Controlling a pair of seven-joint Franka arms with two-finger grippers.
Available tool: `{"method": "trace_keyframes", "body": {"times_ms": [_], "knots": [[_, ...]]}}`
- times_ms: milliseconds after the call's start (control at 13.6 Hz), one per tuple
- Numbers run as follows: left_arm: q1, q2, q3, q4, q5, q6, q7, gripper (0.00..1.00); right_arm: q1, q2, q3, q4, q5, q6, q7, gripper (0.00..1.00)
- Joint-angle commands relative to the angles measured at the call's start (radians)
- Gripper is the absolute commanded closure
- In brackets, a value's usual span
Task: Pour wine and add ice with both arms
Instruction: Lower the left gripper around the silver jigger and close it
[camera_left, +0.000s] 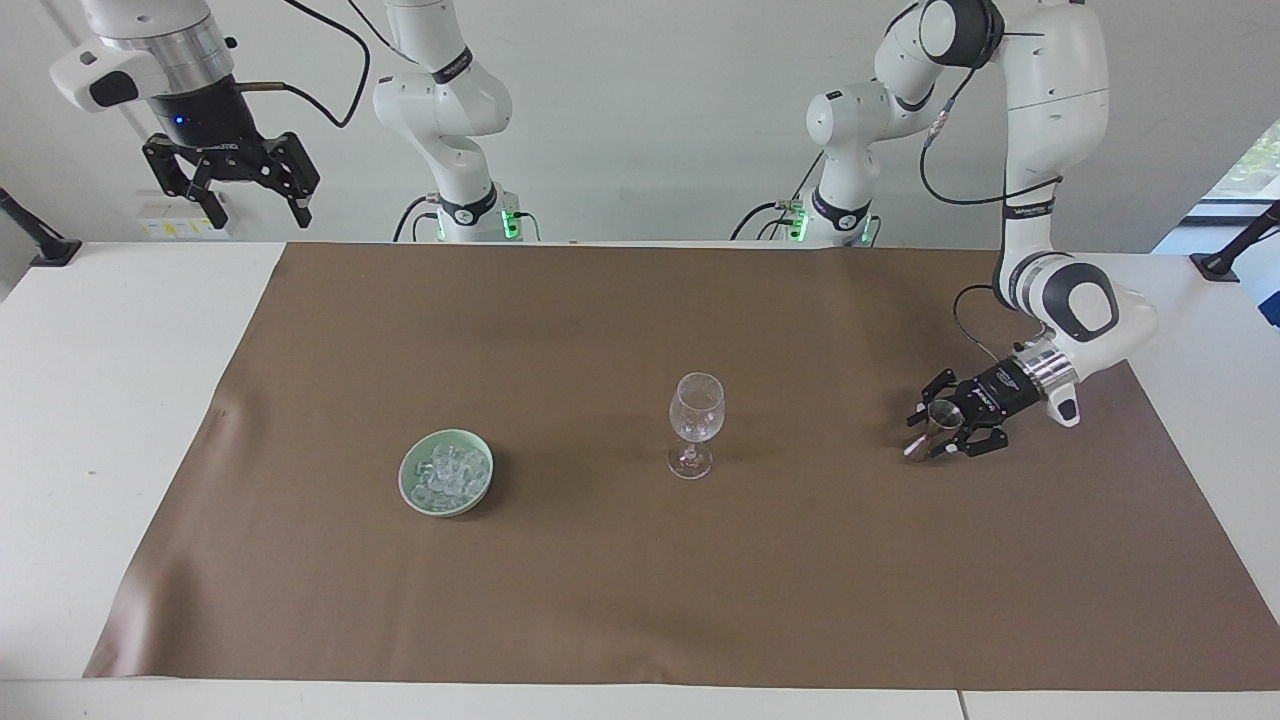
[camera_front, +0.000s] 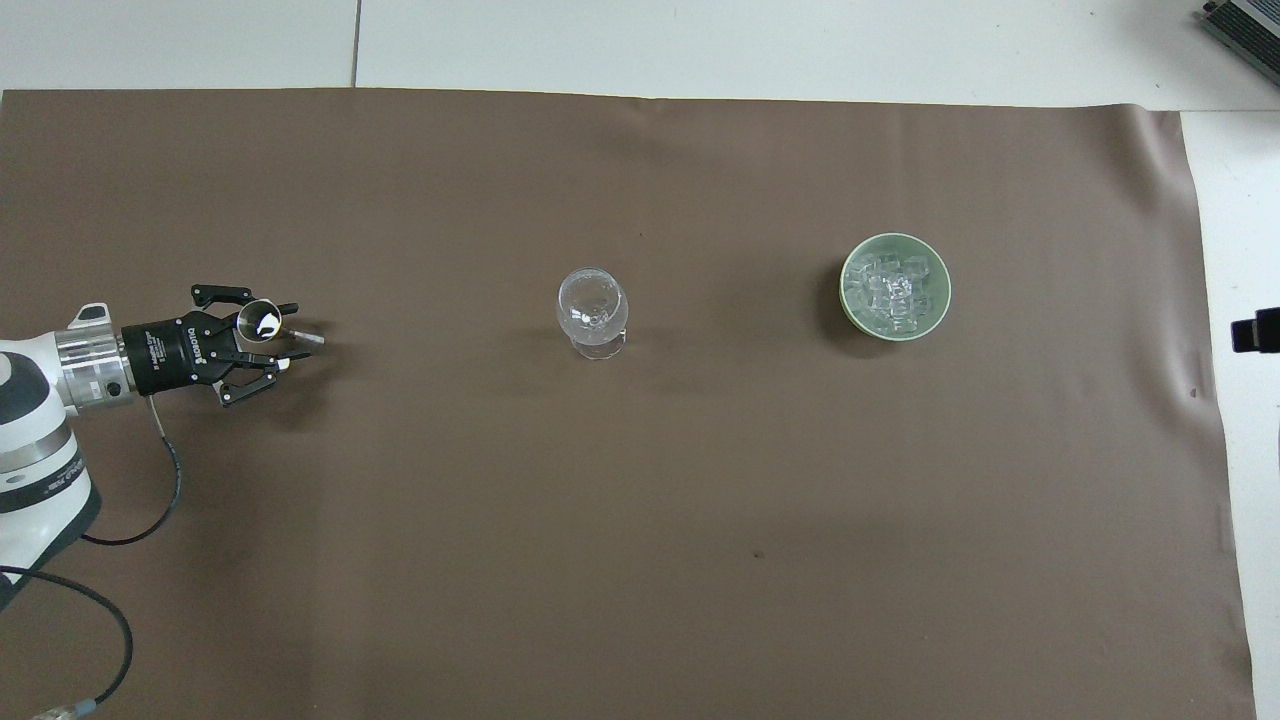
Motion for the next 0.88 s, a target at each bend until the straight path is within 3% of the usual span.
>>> {"method": "trace_keyframes", "body": {"times_ms": [0,810], "knots": [[-0.011,-0.029,0.007,-0.034,-0.023,0.021,0.014,0.49,-0.001,-0.009,-0.003,-0.007,0.019,-0.008,-0.016,0.0],[-0.011,-0.029,0.007,-0.034,-0.026,0.019,0.012,0.65,-0.001,-0.009,-0.003,-0.007,0.019,-0.008,-0.016,0.0]]}}
